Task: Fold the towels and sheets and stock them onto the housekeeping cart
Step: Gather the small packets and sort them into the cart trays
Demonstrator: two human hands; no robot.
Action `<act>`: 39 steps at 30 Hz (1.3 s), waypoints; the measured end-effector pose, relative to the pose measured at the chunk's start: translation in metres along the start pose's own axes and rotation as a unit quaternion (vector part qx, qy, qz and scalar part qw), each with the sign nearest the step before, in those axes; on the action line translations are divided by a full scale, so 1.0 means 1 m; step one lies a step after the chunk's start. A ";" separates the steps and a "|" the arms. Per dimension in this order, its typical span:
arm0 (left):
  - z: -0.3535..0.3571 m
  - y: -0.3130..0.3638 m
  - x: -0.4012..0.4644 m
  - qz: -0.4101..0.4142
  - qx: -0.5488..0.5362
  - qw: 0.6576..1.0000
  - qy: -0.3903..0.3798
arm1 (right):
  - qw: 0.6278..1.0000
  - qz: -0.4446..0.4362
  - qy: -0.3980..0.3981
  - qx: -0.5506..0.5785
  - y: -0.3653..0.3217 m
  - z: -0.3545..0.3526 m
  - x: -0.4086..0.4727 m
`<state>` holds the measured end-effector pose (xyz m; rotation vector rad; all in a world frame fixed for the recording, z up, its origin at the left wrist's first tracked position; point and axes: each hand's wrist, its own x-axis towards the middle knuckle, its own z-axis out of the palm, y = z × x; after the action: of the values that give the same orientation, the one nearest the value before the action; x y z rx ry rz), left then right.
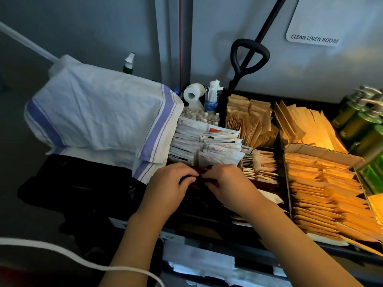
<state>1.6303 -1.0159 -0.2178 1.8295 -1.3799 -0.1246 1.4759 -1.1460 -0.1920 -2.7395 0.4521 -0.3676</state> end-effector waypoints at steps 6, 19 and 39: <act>0.005 -0.002 0.001 -0.011 0.070 0.997 -0.006 | 0.999 0.024 0.032 0.007 0.006 0.007 -0.013; 0.007 0.023 0.002 0.046 0.027 0.998 0.020 | 0.991 0.068 0.088 0.080 0.026 -0.032 -0.041; 0.080 0.077 0.033 0.072 0.000 0.992 -0.102 | 0.985 0.163 0.007 -0.055 0.079 -0.066 -0.086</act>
<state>1.5435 -1.0920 -0.2081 1.7494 -1.6477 -0.2412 1.3562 -1.2054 -0.1784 -2.7013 0.9338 -0.2826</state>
